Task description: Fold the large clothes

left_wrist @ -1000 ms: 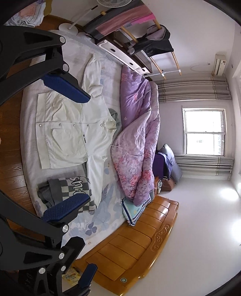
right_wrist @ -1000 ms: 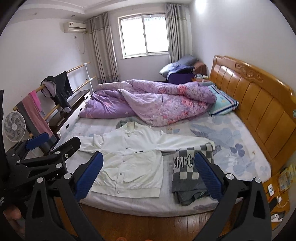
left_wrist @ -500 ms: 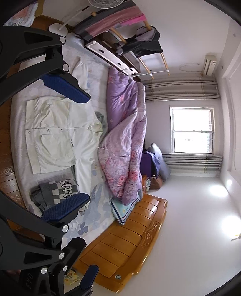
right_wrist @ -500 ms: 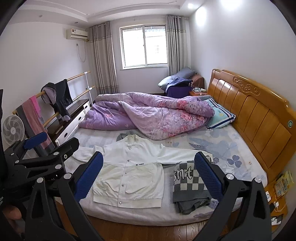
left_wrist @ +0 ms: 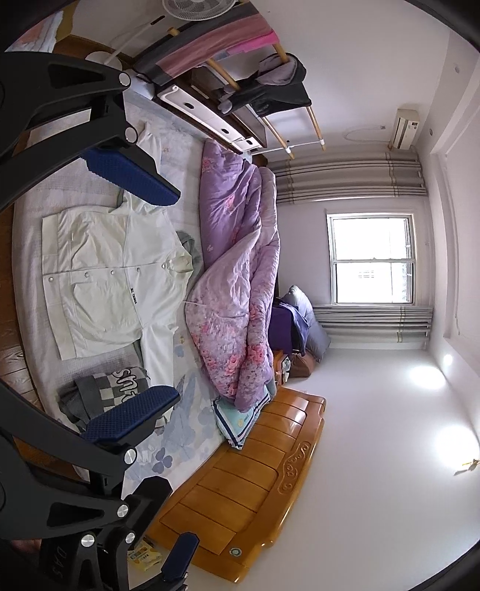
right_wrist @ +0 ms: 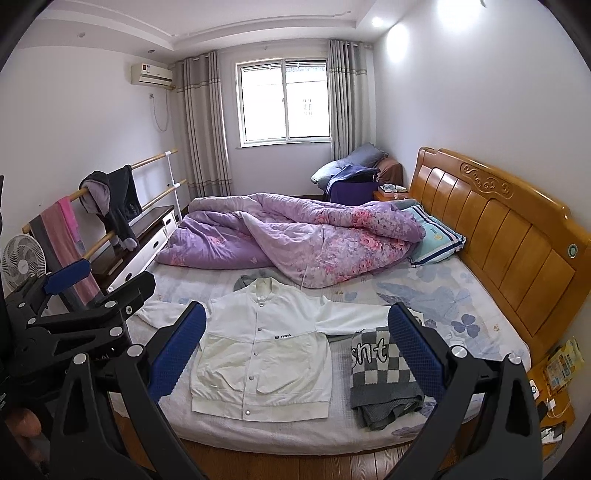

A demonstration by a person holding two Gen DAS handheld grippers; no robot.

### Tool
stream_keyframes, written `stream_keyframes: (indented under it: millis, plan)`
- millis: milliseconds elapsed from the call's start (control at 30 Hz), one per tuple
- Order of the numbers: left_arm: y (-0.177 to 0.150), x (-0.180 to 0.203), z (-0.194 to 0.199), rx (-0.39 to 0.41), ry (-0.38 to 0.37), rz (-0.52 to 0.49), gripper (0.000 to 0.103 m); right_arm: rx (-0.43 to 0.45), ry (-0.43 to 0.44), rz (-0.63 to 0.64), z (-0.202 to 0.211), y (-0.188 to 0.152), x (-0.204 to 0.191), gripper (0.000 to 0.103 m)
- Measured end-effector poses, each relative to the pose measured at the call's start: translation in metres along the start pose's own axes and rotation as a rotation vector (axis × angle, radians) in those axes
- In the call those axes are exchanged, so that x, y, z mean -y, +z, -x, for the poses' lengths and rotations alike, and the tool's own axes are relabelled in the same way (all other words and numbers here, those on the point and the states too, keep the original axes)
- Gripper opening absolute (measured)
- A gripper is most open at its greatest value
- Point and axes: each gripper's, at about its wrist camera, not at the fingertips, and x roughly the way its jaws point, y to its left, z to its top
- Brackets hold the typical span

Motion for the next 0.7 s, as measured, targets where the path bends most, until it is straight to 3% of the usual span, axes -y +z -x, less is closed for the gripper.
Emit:
stream_keyframes:
  millis: [700]
  plan:
    - [0.002, -0.0056, -0.0027, 0.015, 0.012, 0.01, 0.098, -0.003, -0.027, 0.006, 0.0012, 0.0069, -0.0078, 0.095]
